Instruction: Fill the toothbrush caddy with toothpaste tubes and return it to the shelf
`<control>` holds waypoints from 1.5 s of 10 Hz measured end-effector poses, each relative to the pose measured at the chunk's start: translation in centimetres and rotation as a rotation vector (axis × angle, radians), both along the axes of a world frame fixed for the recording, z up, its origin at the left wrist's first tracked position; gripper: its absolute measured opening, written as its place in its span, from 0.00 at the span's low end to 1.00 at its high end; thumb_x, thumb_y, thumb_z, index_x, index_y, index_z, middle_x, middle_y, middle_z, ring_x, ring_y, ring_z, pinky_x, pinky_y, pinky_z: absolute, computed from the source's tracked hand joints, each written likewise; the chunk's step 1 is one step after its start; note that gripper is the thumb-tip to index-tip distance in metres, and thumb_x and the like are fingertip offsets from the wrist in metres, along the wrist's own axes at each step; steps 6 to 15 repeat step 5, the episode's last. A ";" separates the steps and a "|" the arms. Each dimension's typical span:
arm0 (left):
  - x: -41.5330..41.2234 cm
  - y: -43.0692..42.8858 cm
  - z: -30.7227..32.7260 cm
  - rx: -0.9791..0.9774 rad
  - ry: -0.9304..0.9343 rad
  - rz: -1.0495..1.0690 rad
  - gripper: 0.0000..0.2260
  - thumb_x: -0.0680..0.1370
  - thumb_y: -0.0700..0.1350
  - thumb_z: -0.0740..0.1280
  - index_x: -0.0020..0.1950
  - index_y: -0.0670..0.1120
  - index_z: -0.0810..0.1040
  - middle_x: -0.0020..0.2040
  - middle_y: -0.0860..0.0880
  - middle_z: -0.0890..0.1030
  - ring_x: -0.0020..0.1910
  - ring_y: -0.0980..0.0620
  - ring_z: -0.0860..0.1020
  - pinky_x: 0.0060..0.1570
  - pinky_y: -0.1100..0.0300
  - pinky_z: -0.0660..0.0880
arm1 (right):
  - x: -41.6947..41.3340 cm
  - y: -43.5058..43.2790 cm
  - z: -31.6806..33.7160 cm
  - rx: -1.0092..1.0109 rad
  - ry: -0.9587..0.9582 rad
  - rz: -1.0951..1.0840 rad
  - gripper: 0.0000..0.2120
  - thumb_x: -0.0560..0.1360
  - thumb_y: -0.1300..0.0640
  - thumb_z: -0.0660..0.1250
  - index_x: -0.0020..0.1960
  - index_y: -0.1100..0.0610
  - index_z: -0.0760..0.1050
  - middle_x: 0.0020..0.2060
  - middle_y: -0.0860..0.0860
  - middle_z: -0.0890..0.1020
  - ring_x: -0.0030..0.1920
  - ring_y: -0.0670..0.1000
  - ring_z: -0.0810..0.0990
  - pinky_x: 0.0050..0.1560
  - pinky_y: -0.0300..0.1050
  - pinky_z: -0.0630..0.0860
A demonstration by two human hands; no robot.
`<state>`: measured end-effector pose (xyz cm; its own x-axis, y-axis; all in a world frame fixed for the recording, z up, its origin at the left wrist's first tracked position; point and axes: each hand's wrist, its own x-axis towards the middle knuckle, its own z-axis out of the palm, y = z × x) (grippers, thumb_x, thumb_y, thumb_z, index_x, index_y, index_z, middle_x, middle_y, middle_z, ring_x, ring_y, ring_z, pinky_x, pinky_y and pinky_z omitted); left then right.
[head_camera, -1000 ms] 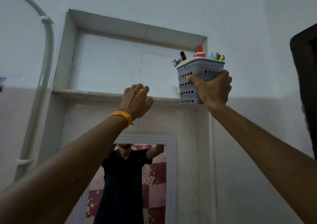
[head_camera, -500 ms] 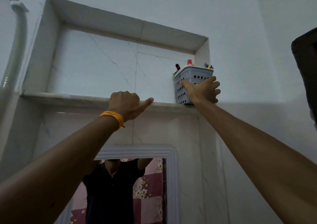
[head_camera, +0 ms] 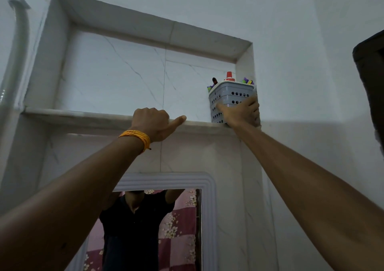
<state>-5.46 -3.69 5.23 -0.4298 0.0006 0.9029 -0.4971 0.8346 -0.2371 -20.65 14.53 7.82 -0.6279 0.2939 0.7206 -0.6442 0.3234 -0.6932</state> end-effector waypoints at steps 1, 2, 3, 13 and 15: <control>0.1 0.2 0.0 0.022 -0.005 0.008 0.34 0.77 0.70 0.43 0.32 0.45 0.72 0.31 0.48 0.76 0.31 0.49 0.72 0.34 0.60 0.63 | 0.0 0.1 -2.1 0.052 0.068 -0.020 0.59 0.69 0.35 0.74 0.82 0.62 0.45 0.78 0.62 0.60 0.77 0.64 0.61 0.77 0.60 0.59; 0.6 0.7 0.0 0.064 -0.061 0.023 0.34 0.78 0.69 0.43 0.39 0.45 0.76 0.37 0.46 0.79 0.38 0.46 0.76 0.43 0.55 0.68 | 0.1 0.2 -5.0 0.110 0.100 -0.067 0.54 0.73 0.34 0.70 0.82 0.62 0.46 0.76 0.64 0.62 0.76 0.65 0.62 0.77 0.61 0.60; 1.6 1.2 -0.6 0.064 -0.113 0.021 0.29 0.78 0.68 0.46 0.48 0.45 0.74 0.45 0.45 0.81 0.47 0.43 0.77 0.54 0.48 0.68 | 1.6 0.6 -7.2 0.167 0.093 -0.105 0.46 0.76 0.34 0.65 0.81 0.59 0.51 0.75 0.63 0.62 0.74 0.65 0.62 0.73 0.64 0.63; 4.0 1.5 -7.0 0.009 0.055 -0.170 0.28 0.78 0.61 0.58 0.72 0.45 0.66 0.71 0.41 0.70 0.71 0.39 0.66 0.72 0.40 0.60 | 6.1 1.6 -11.5 0.302 0.209 -0.090 0.39 0.79 0.37 0.62 0.81 0.56 0.54 0.78 0.63 0.60 0.77 0.64 0.60 0.73 0.66 0.61; 4.0 1.5 -7.0 0.009 0.055 -0.170 0.28 0.78 0.61 0.58 0.72 0.45 0.66 0.71 0.41 0.70 0.71 0.39 0.66 0.72 0.40 0.60 | 6.1 1.6 -11.5 0.302 0.209 -0.090 0.39 0.79 0.37 0.62 0.81 0.56 0.54 0.78 0.63 0.60 0.77 0.64 0.60 0.73 0.66 0.61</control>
